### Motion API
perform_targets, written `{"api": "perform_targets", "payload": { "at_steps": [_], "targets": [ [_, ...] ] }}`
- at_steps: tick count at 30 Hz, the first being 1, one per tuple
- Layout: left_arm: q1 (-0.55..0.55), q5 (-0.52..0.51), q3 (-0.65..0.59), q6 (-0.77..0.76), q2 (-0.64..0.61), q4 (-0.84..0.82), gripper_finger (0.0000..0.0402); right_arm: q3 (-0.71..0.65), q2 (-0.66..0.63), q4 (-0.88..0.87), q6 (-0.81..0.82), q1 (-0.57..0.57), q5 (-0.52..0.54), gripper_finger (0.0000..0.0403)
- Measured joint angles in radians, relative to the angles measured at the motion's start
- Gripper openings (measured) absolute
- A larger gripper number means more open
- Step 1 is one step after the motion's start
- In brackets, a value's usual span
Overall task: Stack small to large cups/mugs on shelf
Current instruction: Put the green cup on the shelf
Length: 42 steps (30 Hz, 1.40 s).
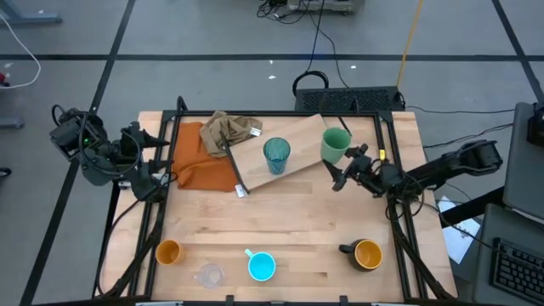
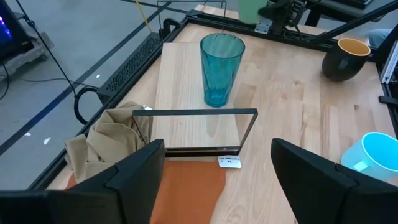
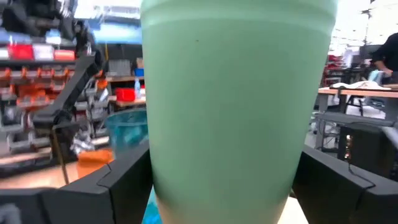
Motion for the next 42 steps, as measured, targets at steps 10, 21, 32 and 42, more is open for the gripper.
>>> {"api": "perform_targets", "payload": {
  "at_steps": [10,21,32,42],
  "targets": [
    [0.0,0.0,0.0,-0.002,0.0,0.0,0.0296,0.115,0.178,0.0,-0.032,0.0,0.077,0.0307],
    [0.0,0.001,0.0,-0.001,0.0,0.0,0.0296,0.124,0.363,0.098,0.059,-0.022,0.081,0.0307],
    [0.0,0.005,0.0,-0.01,0.003,0.0,0.0296,0.183,0.53,0.17,0.044,-0.039,0.129,0.0307],
    [0.0,0.01,0.0,-0.006,0.007,0.0,0.0296,0.181,0.564,0.193,0.069,-0.047,0.134,0.0307]
  ]
}}
